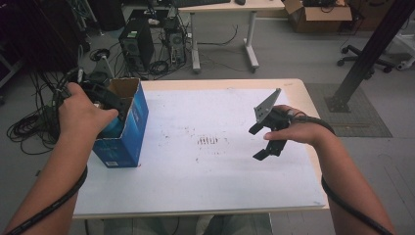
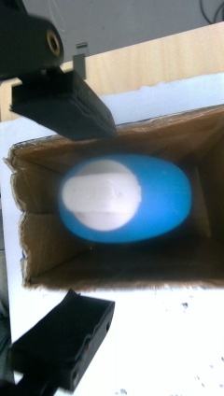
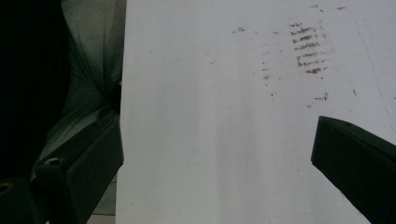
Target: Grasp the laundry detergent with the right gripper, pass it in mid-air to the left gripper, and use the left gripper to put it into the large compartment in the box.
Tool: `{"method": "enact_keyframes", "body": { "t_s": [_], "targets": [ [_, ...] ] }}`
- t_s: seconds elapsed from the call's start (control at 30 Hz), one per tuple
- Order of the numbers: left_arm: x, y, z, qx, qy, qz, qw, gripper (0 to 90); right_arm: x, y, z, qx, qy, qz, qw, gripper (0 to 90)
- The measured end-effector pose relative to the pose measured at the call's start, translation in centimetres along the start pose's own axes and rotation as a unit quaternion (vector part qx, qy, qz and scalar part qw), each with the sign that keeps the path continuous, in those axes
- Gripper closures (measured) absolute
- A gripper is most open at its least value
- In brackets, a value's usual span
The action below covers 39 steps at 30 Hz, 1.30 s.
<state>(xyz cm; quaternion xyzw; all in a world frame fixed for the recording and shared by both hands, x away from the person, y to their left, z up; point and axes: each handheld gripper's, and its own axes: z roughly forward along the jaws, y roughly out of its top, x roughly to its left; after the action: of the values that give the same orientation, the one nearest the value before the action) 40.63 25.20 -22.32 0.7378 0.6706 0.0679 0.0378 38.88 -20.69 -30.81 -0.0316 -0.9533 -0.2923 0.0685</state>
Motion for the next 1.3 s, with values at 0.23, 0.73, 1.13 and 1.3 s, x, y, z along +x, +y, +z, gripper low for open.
{"method": "enact_keyframes", "body": {
  "t_s": [0.23,0.73,1.13,1.3],
  "targets": [
    [-0.7,0.1,-1.3,-0.008,0.002,0.025,0.9997,6.8,0.0,0.1,0.2,0.000,0.002,-0.001,1.0000,2.5],
    [-2.6,0.7,-5.0,-0.012,-0.002,0.101,0.9948,0.2,0.2,0.2,-0.5,0.003,-0.005,0.000,1.0000,2.3],
    [-7.6,1.6,-9.2,-0.039,-0.042,0.253,0.9657,0.2,0.6,0.8,-1.0,0.009,-0.008,-0.007,0.9999,2.4],
    [-10.1,1.5,-10.0,-0.027,-0.073,0.338,0.9381,0.2,0.8,1.1,-1.3,0.014,-0.009,-0.009,0.9998,2.4]
  ]
}}
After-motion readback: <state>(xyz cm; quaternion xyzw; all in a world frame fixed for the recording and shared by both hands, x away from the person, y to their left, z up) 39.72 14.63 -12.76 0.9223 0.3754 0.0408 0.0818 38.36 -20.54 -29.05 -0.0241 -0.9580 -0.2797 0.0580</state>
